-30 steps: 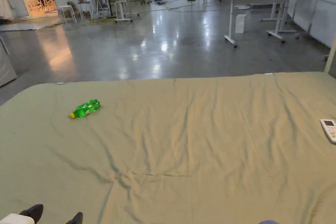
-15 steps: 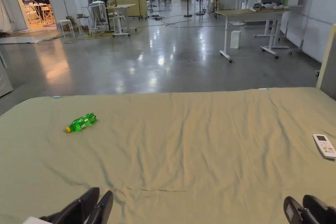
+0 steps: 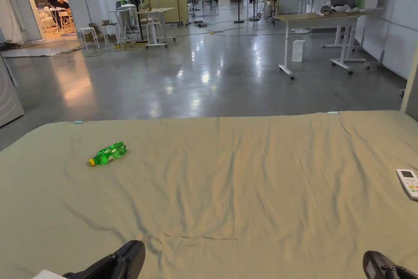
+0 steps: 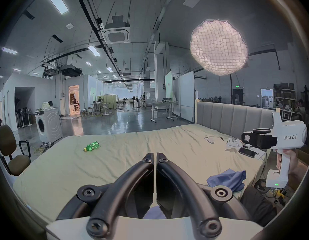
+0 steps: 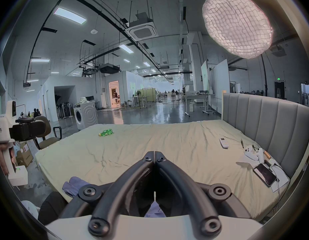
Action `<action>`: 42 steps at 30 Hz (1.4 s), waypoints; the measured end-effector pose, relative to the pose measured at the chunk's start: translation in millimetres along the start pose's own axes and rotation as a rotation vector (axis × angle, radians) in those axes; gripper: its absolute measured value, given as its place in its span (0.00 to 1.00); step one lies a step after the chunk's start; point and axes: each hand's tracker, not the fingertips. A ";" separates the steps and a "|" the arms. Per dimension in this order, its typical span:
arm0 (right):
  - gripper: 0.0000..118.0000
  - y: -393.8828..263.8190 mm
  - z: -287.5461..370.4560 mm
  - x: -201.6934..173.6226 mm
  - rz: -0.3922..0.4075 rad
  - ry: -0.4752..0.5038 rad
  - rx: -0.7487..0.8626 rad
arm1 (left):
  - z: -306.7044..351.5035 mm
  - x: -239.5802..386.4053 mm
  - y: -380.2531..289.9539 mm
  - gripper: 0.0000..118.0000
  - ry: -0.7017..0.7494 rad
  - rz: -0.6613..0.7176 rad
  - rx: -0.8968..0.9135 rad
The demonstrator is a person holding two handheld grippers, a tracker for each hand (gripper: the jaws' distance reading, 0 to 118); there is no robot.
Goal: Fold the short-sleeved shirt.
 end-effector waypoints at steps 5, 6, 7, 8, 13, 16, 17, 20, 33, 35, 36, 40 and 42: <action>0.00 -2.3 4.0 3.9 -0.006 0.000 -0.003 | -2.8 -26.6 -3.8 0.02 -0.031 0.105 -0.066; 0.00 -4.4 5.1 5.5 -0.010 0.001 -0.008 | -3.5 -38.3 -8.7 0.02 -0.013 0.176 -0.076; 0.00 -6.2 6.1 5.8 -0.015 0.003 -0.016 | -4.6 -48.7 -12.8 0.02 -0.003 0.232 -0.087; 0.00 -8.2 6.4 7.4 -0.019 0.010 -0.032 | -6.5 -60.8 -17.1 0.02 -0.004 0.287 -0.103; 0.00 -24.7 5.3 16.7 -0.120 0.033 -0.098 | -31.8 -133.6 -64.7 0.63 -0.008 0.575 -0.282; 0.00 -36.1 6.1 25.4 -0.152 0.026 -0.121 | -49.5 -166.1 -101.4 0.83 0.027 0.629 -0.438; 0.00 -37.9 7.3 27.8 -0.159 0.024 -0.126 | -53.1 -176.8 -114.1 0.83 0.031 0.649 -0.465; 0.00 -44.3 9.8 34.9 -0.208 0.018 -0.153 | -68.1 -194.6 -154.1 0.83 0.104 0.629 -0.594; 0.00 -63.9 3.7 52.5 -0.352 -0.004 -0.247 | -104.0 -201.3 -223.7 0.81 0.017 0.933 -0.666; 0.00 -67.6 2.4 54.1 -0.366 -0.001 -0.255 | -100.4 -179.8 -216.2 0.66 -0.018 0.987 -0.651; 0.00 -69.1 1.1 54.0 -0.370 -0.002 -0.261 | -100.5 -174.6 -219.8 0.55 -0.020 1.007 -0.655; 0.00 -70.5 -0.9 50.2 -0.345 0.003 -0.283 | -105.2 -164.2 -232.1 0.19 -0.031 1.065 -0.661; 0.00 -70.0 -2.3 49.6 -0.330 0.011 -0.292 | -104.6 -173.7 -245.2 0.14 -0.020 1.157 -0.630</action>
